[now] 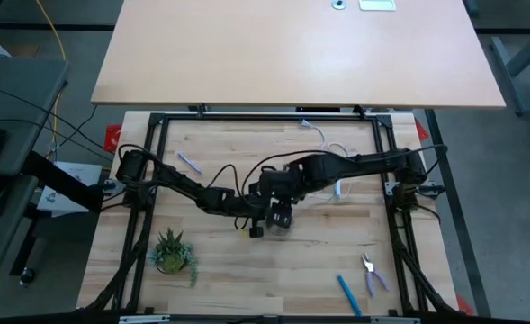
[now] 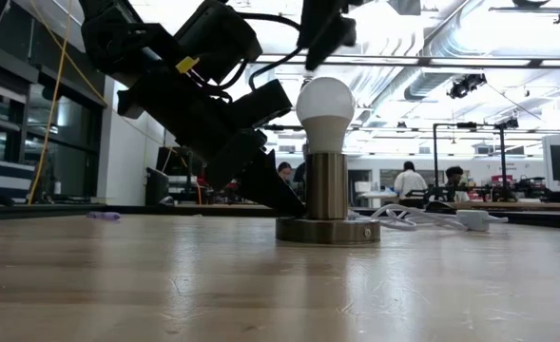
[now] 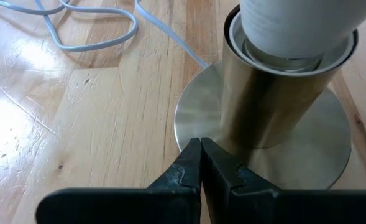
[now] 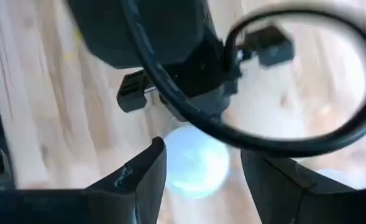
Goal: Screw lightbulb
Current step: Insert the lightbulb in the lamp
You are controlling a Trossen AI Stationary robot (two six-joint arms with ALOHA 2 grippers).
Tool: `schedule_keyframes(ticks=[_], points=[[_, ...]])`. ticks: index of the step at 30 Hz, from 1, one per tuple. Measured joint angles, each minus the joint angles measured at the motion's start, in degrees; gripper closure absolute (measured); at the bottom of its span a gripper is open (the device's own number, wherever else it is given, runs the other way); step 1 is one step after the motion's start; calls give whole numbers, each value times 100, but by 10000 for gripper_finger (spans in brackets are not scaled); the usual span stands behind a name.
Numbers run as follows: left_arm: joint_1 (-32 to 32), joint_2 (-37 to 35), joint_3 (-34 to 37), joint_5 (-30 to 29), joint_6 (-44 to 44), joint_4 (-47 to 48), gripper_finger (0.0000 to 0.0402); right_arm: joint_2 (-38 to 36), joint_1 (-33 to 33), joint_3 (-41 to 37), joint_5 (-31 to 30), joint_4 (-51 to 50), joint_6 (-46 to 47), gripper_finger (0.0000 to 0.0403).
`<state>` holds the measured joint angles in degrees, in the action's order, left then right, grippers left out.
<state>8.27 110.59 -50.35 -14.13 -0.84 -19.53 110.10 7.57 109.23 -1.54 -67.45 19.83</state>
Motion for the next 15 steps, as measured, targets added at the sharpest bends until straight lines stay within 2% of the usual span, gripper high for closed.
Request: schedule_keyframes(ticks=[3, 5, 7, 11, 13, 15], points=[[0, 1, 0, -2, 0, 13, 401, -8, -2, 293, -201, -311, -697, 206], [-7, 0, 0, 0, 0, 11, 401, -15, 10, 444, -386, -633, -624, 206], [-7, 0, 0, 0, 0, 11, 401, -15, 14, 511, -500, -925, -7, 206], [-7, 0, 0, 0, 0, 13, 401, -18, 23, 441, -529, -1326, 1860, 206], [-7, 0, 0, 0, 0, 13, 401, -22, 79, 325, -407, -1338, 2821, 206], [-9, 0, 0, -1, 1, 13, 401, -17, 185, 229, -199, -1358, 3341, 206]])
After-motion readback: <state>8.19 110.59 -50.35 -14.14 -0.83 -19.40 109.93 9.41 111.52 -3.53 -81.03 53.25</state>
